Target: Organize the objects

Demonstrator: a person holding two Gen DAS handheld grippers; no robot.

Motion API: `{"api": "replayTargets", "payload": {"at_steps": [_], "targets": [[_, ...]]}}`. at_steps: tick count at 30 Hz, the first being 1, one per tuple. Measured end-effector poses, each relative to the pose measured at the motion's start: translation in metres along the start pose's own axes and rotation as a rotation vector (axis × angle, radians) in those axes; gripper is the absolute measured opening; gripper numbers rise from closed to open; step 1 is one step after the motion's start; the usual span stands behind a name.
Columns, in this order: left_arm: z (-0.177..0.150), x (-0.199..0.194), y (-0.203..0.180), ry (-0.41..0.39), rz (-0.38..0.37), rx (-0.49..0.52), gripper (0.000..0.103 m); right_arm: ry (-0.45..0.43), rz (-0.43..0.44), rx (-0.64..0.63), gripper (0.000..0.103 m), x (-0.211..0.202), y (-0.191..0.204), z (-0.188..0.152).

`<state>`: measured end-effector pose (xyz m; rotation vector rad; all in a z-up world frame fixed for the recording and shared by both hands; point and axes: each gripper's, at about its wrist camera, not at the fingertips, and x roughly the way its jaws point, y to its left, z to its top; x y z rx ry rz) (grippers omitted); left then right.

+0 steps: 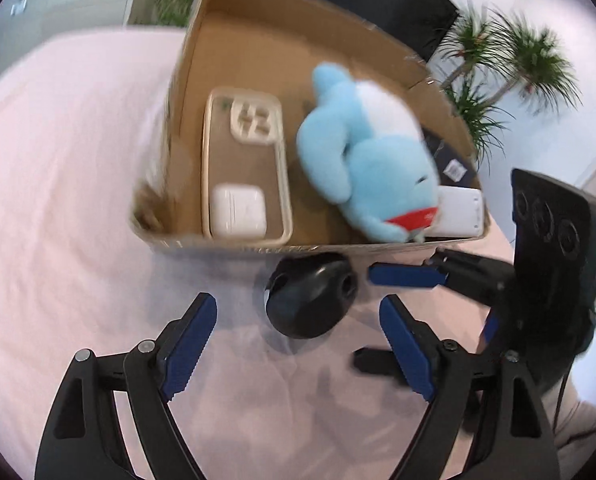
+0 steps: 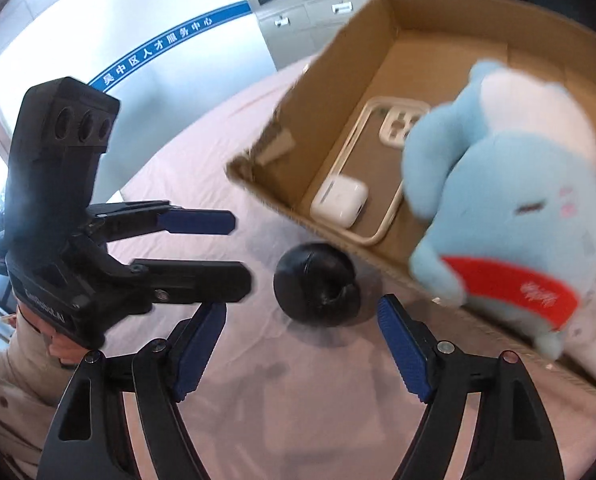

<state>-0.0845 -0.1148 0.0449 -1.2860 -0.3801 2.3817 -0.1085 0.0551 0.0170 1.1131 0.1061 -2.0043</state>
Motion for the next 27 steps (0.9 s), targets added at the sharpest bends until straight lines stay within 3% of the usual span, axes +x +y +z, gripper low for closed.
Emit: {"api": "replayTargets", "payload": {"at_steps": [3, 4, 6, 10, 14, 17, 22, 27], "targets": [[0.008, 0.025, 0.011, 0.051, -0.01, -0.078, 0.076, -0.011, -0.074, 0.019, 0.072, 0.02, 0.002, -0.005], [0.009, 0.03, 0.012, 0.064, -0.022, -0.091, 0.073, -0.007, -0.068, 0.032, 0.054, 0.027, 0.001, -0.003], [0.007, 0.032, 0.008, 0.081, -0.087, -0.105, 0.055, -0.009, -0.078, 0.024, 0.055, 0.029, 0.003, -0.005], [-0.015, 0.024, -0.024, 0.11, -0.074, 0.002, 0.055, 0.01, -0.102, -0.029, 0.055, 0.012, 0.013, -0.027], [-0.064, 0.011, -0.068, 0.141, -0.108, 0.102, 0.056, 0.032, -0.124, -0.126, 0.055, -0.019, 0.035, -0.073], [-0.1, 0.005, -0.091, 0.189, -0.166, 0.131, 0.066, 0.077, -0.081, -0.157, 0.055, -0.045, 0.046, -0.115], [-0.116, 0.003, -0.105, 0.204, -0.155, 0.156, 0.069, 0.058, -0.069, -0.066, 0.056, -0.071, 0.038, -0.162], [-0.115, -0.002, -0.111, 0.213, -0.154, 0.148, 0.07, 0.015, -0.062, -0.028, 0.056, -0.079, 0.04, -0.163]]}}
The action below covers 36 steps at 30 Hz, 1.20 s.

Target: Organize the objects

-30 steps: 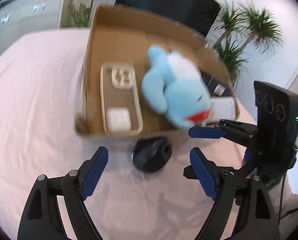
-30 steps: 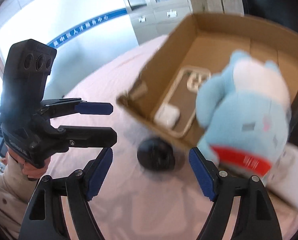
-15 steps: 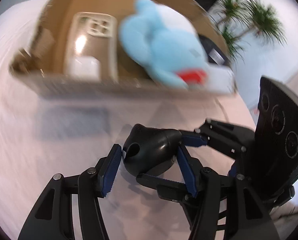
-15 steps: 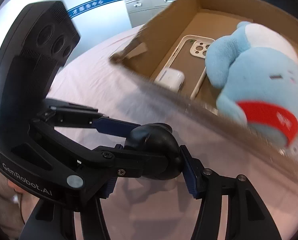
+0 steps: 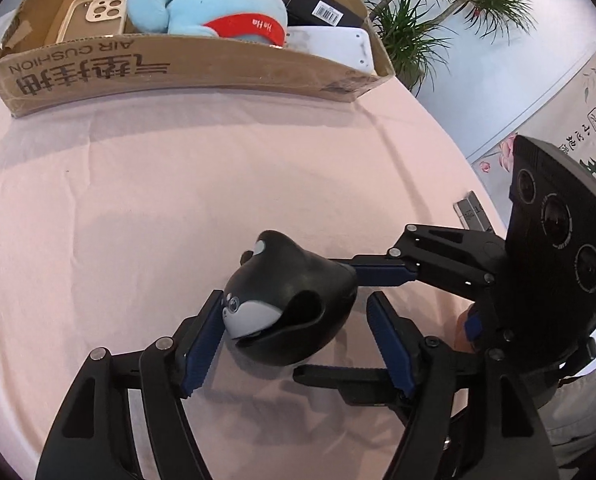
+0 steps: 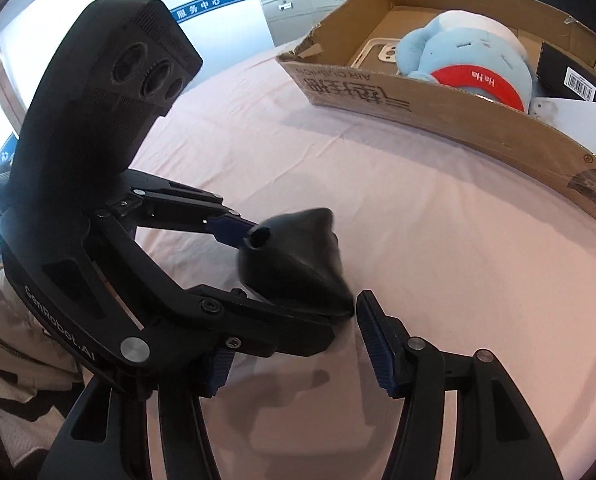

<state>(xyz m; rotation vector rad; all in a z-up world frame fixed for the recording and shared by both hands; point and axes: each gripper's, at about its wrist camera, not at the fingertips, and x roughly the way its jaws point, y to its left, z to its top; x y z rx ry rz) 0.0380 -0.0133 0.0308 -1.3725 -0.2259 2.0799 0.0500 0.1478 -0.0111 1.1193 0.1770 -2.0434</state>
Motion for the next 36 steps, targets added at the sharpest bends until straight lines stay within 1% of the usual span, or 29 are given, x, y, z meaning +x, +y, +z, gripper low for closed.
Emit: {"api": "replayTargets", "payload": {"at_steps": [2, 3, 4, 5, 8, 9, 10, 14, 17, 36], "targets": [[-0.003, -0.004, 0.0, -0.016, -0.002, -0.004, 0.07, -0.015, 0.009, -0.003, 0.057, -0.003, 0.004, -0.005], [-0.002, -0.004, 0.0, -0.022, -0.003, -0.007, 0.07, -0.018, 0.008, -0.005, 0.057, -0.002, 0.004, -0.002], [-0.003, -0.003, 0.001, -0.029, -0.002, -0.008, 0.07, -0.021, 0.003, -0.011, 0.057, 0.007, 0.01, 0.008], [-0.004, -0.002, 0.001, -0.036, 0.01, -0.009, 0.065, -0.024, 0.0, -0.012, 0.057, 0.009, 0.011, 0.011], [-0.007, 0.0, -0.005, -0.06, 0.056, 0.023, 0.065, -0.027, -0.03, -0.017, 0.057, 0.012, 0.017, 0.014], [-0.008, 0.0, -0.007, -0.062, 0.064, 0.031, 0.065, -0.026, -0.045, -0.029, 0.055, 0.014, 0.019, 0.014], [-0.009, 0.0, -0.007, -0.061, 0.063, 0.031, 0.065, -0.029, -0.054, -0.038, 0.055, 0.018, 0.021, 0.015], [-0.012, 0.001, -0.004, -0.058, 0.036, 0.018, 0.065, -0.032, -0.034, -0.018, 0.054, 0.014, 0.019, 0.011], [-0.01, 0.006, -0.003, -0.055, 0.025, 0.003, 0.065, -0.037, -0.037, -0.01, 0.054, 0.016, 0.018, 0.012], [-0.008, 0.009, -0.004, -0.054, 0.021, -0.007, 0.065, -0.037, -0.039, 0.003, 0.054, 0.014, 0.015, 0.01]]}}
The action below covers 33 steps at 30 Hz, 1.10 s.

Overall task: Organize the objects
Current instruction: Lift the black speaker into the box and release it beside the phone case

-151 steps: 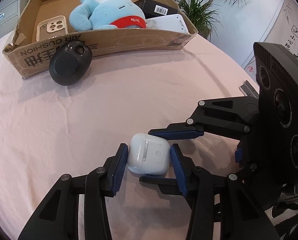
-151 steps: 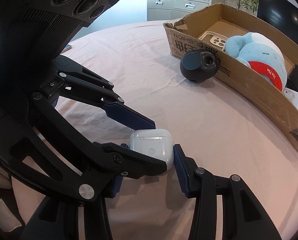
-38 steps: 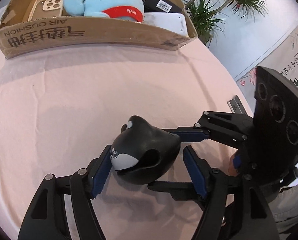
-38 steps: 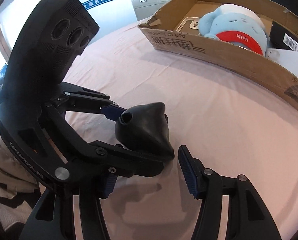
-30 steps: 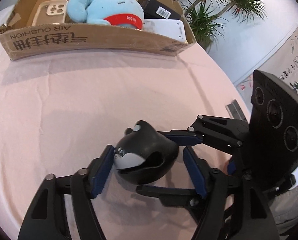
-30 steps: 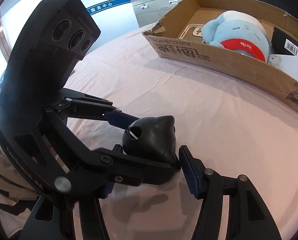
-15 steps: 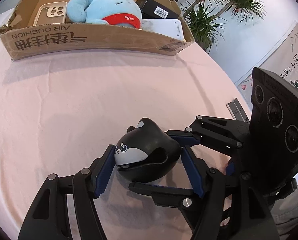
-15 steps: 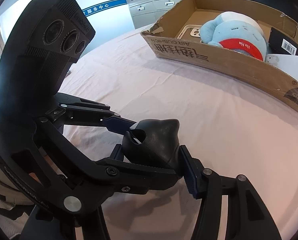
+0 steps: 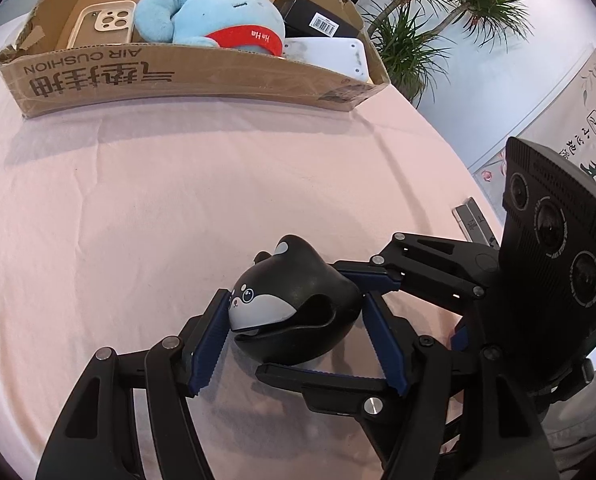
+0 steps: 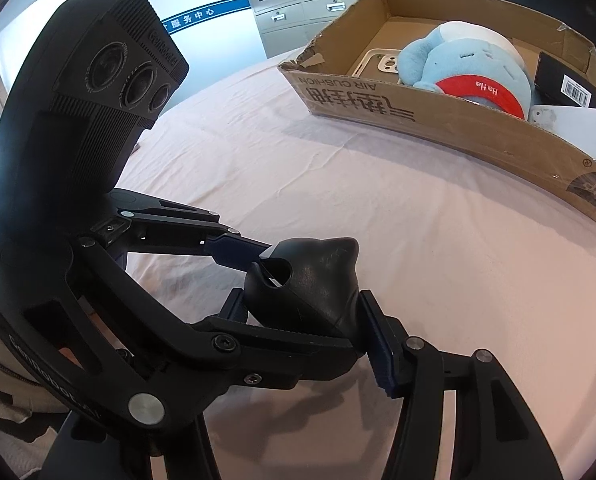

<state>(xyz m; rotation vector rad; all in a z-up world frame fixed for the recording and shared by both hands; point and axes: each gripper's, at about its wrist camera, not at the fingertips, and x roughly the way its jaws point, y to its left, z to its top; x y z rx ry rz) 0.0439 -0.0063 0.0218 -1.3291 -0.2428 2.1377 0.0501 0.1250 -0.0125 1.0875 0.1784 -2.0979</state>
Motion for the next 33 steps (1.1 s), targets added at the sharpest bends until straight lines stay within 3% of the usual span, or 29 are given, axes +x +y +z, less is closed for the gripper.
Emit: {"api": "replayTargets", "payload": {"at_steps": [13, 33], "targets": [[0.007, -0.013, -0.005, -0.028, 0.001, 0.011, 0.065, -0.025, -0.011, -0.004, 0.054, -0.007, 0.006, 0.009], [0.042, -0.048, -0.011, -0.125, 0.023, 0.066, 0.065, -0.109, -0.059, -0.061, 0.054, -0.029, 0.015, 0.055]]}}
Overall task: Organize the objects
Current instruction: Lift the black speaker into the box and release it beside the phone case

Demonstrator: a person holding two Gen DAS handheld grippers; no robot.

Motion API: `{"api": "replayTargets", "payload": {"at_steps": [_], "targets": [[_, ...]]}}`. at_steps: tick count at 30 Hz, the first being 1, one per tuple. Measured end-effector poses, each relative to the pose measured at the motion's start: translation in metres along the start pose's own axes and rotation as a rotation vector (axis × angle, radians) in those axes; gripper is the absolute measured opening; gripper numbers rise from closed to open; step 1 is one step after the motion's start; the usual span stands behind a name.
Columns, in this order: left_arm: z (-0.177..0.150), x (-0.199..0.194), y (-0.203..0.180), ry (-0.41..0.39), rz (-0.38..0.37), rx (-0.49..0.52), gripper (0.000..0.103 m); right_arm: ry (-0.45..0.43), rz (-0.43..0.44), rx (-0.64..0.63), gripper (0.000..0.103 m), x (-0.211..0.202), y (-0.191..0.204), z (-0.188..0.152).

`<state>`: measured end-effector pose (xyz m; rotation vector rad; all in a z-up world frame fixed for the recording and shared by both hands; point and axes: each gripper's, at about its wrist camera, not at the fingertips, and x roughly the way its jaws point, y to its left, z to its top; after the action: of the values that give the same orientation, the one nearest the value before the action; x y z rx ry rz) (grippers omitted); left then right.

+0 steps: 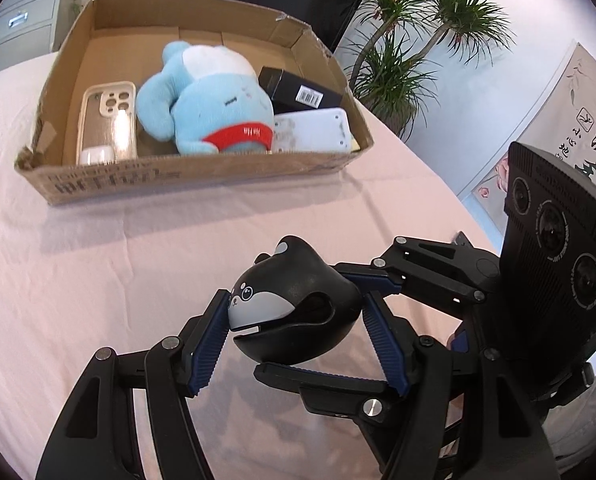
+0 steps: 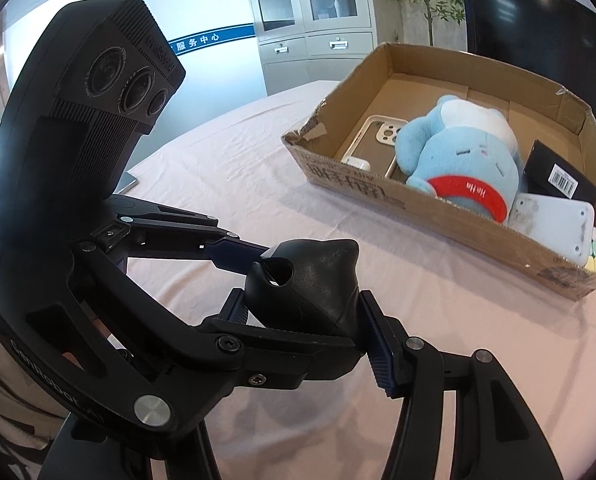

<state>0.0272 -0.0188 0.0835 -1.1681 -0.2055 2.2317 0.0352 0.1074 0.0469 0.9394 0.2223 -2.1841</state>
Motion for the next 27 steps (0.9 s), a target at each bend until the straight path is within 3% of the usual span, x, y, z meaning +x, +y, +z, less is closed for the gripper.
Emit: {"api": "replayTargets", "payload": {"at_steps": [12, 27], "targets": [[0.041, -0.014, 0.013, -0.038, 0.021, 0.025, 0.065, -0.032, -0.006, -0.022, 0.054, 0.001, -0.007, 0.043], [0.127, -0.03, 0.041, -0.106, 0.03, 0.137, 0.065, -0.077, -0.04, -0.034, 0.054, 0.01, -0.03, 0.123]]}}
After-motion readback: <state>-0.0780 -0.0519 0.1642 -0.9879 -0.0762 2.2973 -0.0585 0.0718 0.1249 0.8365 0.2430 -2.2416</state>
